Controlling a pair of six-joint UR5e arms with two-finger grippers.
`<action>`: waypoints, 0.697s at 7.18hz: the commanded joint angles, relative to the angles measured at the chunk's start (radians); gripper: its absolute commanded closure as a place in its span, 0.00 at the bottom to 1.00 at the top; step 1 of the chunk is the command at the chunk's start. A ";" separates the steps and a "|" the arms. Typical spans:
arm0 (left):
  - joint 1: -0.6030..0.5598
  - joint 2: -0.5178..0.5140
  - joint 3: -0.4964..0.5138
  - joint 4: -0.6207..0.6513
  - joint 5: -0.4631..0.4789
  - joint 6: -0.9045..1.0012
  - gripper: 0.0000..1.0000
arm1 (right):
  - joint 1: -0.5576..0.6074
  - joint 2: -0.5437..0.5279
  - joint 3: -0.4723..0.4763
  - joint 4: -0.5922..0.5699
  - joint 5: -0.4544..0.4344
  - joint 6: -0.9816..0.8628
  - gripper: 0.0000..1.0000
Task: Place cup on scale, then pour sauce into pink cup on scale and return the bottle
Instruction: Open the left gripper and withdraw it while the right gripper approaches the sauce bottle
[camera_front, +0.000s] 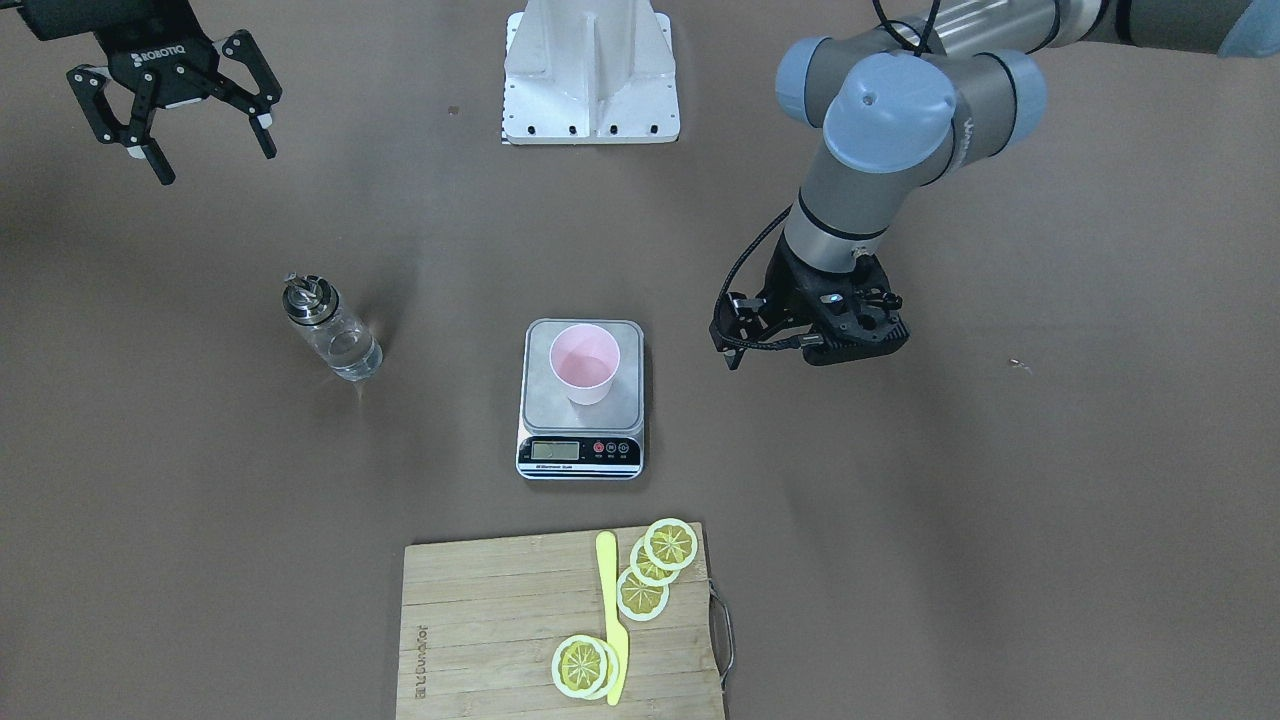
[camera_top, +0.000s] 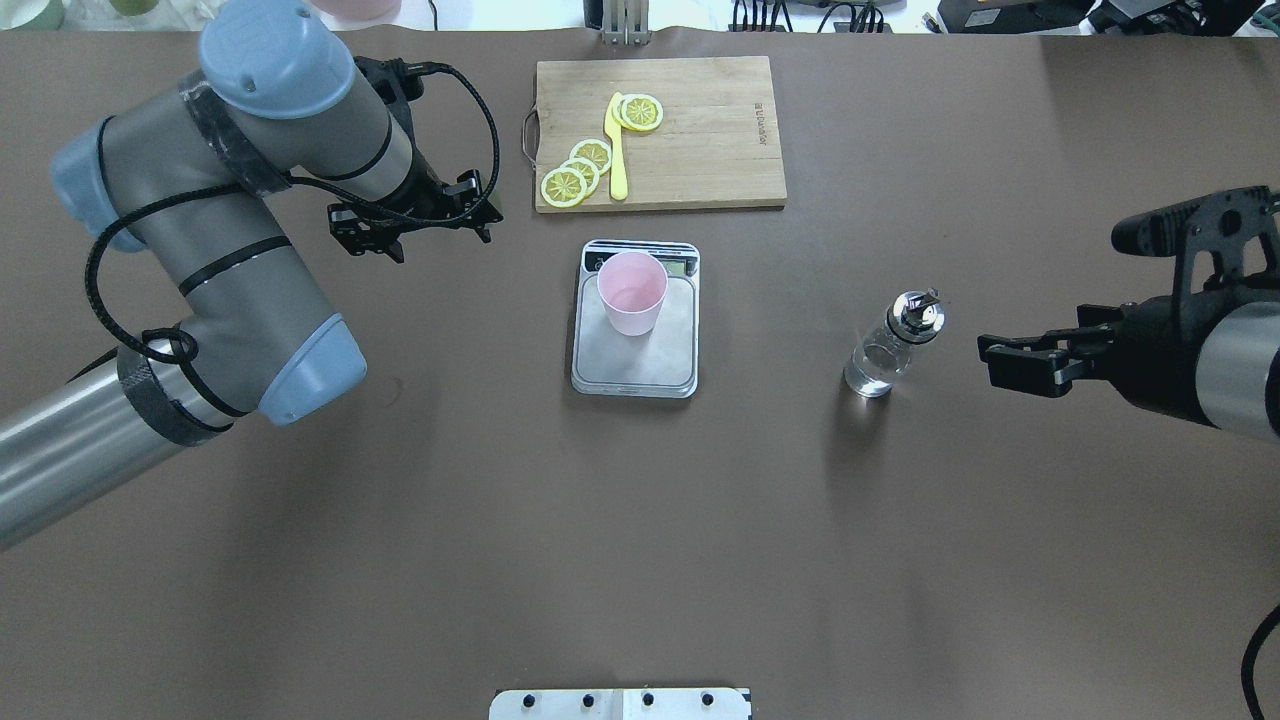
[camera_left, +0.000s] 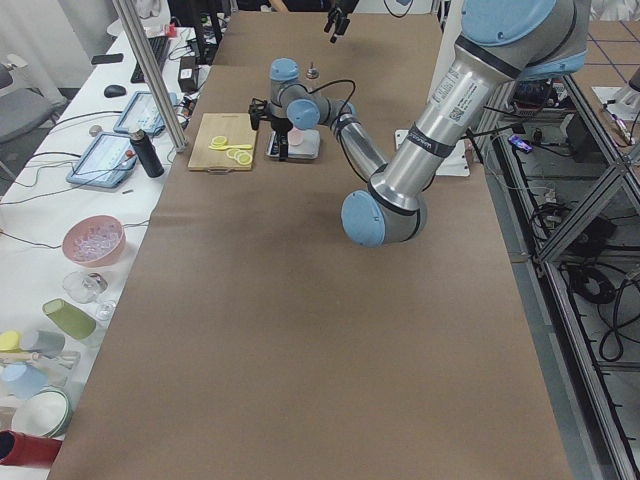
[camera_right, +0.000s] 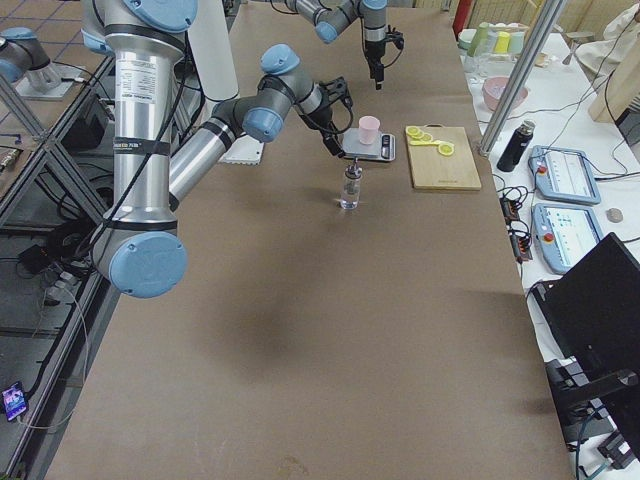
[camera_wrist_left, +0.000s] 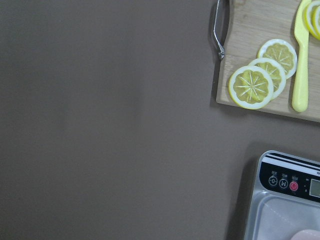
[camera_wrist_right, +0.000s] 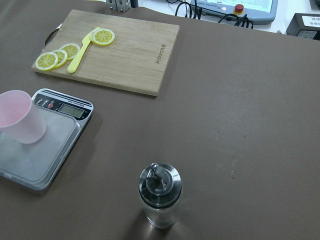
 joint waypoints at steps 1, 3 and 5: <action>-0.001 0.022 0.000 -0.002 0.004 0.061 0.01 | -0.133 -0.053 -0.023 0.062 -0.164 0.009 0.02; -0.004 0.036 0.006 -0.004 0.002 0.087 0.01 | -0.175 -0.143 -0.161 0.358 -0.226 0.009 0.04; -0.004 0.036 0.006 -0.004 0.002 0.085 0.01 | -0.210 -0.150 -0.243 0.460 -0.295 0.006 0.04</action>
